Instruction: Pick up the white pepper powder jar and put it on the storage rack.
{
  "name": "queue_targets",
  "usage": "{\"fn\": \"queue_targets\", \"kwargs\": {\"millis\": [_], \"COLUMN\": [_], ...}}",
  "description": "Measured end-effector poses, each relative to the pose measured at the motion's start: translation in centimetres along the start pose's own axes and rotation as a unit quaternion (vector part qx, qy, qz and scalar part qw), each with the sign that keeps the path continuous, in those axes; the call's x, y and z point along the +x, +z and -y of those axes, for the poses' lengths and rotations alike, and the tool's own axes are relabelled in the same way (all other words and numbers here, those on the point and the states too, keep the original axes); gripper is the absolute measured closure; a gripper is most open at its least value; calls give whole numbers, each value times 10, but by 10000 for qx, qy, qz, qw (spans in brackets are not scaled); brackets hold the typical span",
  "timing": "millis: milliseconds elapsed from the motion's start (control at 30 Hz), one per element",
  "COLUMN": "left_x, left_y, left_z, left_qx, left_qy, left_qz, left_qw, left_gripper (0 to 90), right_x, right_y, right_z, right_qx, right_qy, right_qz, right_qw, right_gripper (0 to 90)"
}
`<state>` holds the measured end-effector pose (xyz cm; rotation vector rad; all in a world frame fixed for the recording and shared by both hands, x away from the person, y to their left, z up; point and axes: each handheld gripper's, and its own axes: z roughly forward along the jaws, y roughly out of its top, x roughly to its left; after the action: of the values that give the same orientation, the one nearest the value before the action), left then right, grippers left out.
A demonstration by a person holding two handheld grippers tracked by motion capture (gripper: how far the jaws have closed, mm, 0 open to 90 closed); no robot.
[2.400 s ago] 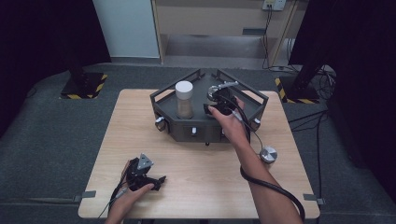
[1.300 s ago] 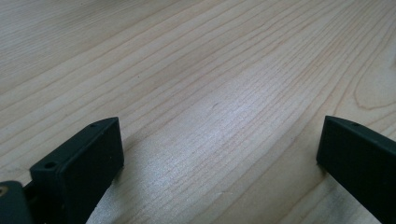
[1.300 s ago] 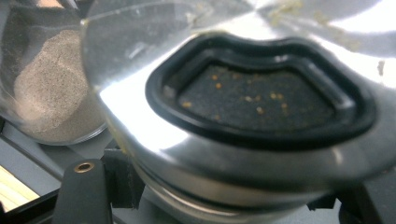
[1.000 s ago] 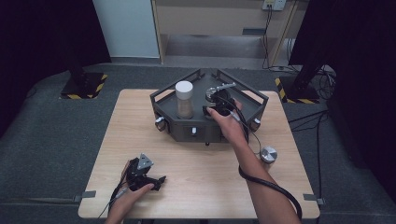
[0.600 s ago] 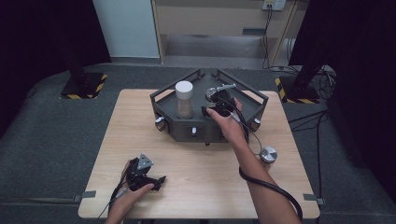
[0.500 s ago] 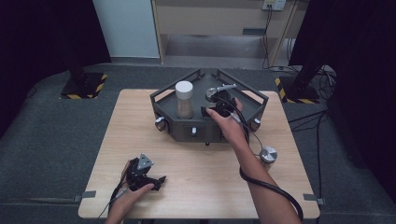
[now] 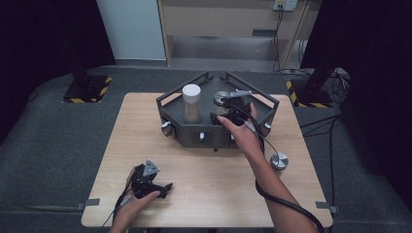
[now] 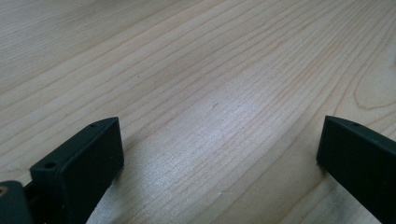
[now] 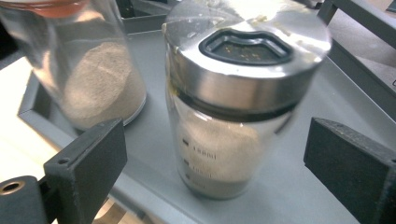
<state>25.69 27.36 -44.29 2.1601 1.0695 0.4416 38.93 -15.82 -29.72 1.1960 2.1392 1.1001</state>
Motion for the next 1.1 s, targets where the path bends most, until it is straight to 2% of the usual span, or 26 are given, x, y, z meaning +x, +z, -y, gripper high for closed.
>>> {"fn": "queue_targets", "kwargs": {"millis": [100,333,633,1100], "left_x": [0,0,-1,-1], "left_y": [0,0,0,0], "left_z": [0,0,0,0], "left_qx": [7,9,-6,-7], "left_qy": [-1,0,-30,-29], "left_qz": [1,-1,-22,-22], "left_qw": [10000,10000,10000,10000], "left_gripper": [0,0,0,0], "right_x": [-3,-5,-8,-15], "right_y": [-9,-30,-51,-70], "right_z": [5,12,27,49], "right_qx": [-90,-186,-174,-81], "right_qy": [54,-77,-136,-215], "right_qz": [-65,-99,-111,-191], "right_qw": [9999,9997,9997,9996], "right_gripper": [48,40,36,33]}}
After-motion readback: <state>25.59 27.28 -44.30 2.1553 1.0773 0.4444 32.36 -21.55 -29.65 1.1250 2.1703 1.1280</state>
